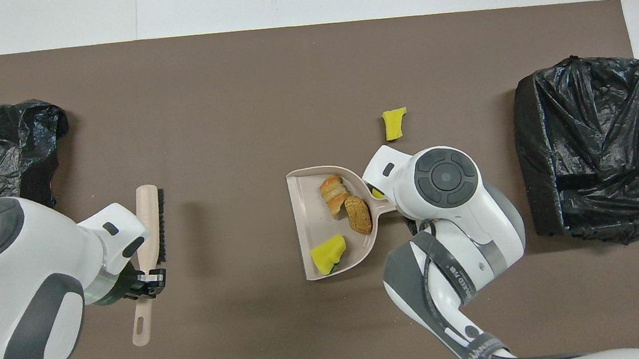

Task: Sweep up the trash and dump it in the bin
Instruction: 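Sweep the bread chunk toward the dustpan with the left gripper's brush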

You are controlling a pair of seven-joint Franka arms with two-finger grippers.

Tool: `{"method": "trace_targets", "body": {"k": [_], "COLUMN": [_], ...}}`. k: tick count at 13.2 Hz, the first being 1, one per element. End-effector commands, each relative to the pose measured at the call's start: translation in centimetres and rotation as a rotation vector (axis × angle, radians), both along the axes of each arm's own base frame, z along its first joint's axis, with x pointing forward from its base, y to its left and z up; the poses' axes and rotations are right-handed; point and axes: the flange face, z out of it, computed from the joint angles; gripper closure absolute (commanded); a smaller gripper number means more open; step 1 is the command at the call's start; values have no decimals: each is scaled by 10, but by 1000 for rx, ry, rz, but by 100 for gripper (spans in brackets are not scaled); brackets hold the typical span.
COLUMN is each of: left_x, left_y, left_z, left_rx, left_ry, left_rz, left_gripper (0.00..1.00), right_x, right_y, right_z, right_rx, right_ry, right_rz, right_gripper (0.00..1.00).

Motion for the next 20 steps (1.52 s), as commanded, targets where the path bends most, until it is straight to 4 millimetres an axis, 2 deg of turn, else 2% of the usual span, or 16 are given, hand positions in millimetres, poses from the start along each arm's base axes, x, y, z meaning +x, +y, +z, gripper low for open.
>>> {"method": "trace_targets", "body": {"k": [1,7,10,13,15,17,20], "left_x": [4,9,2,1,5,9,1], "left_y": [18,69,75,95,112,119,128], "left_z": [5,-1,-23,-48,-53,-55,-68], "left_rx": [89,314,342,368,377,376,375], "left_ry": [9,-19,-15,-32,-48,-64,-40], "left_rz": [-20,-52,-73,-83,-78,-109,-101], "left_gripper": [100,100,100,100,100,100,100], "right_x": [-6,-6,-7,-8,-8,-8,-8], "right_y": [-2,-1,-1,1,1,2,2], "right_z": [5,4,6,5,5,5,5], "right_rx": [23,22,21,21,21,21,21], "right_ry": [-17,-16,-15,-15,-15,-15,-15], "right_rz": [-28,-36,-36,-31,-33,-31,-35], "right_gripper": [100,100,100,100,100,100,100]}}
